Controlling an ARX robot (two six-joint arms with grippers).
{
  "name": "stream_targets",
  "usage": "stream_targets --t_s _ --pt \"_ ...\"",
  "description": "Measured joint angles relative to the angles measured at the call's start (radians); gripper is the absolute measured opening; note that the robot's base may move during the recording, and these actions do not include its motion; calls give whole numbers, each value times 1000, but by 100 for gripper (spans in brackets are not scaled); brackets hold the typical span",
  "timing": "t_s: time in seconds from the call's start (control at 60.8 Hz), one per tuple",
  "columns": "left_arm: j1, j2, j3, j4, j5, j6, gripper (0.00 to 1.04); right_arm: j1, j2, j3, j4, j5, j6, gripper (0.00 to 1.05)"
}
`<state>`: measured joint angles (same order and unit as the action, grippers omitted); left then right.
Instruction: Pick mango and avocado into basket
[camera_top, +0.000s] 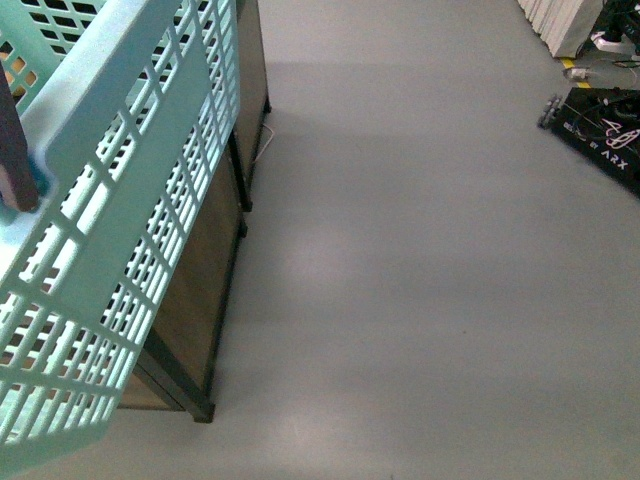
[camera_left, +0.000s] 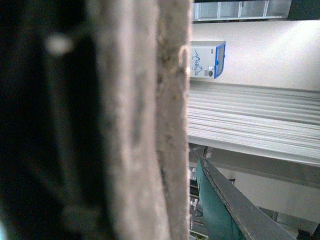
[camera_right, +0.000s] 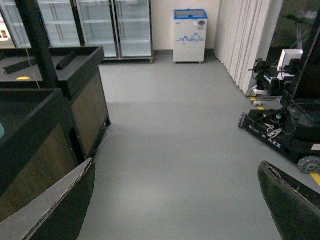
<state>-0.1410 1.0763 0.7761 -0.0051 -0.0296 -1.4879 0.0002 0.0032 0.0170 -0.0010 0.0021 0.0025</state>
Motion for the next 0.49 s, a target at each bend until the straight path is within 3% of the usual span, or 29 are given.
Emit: stream_targets --t_s 0.493 --pt "0 0 0 -1 3 -1 30 0 -1 0 0 -2 0 96"
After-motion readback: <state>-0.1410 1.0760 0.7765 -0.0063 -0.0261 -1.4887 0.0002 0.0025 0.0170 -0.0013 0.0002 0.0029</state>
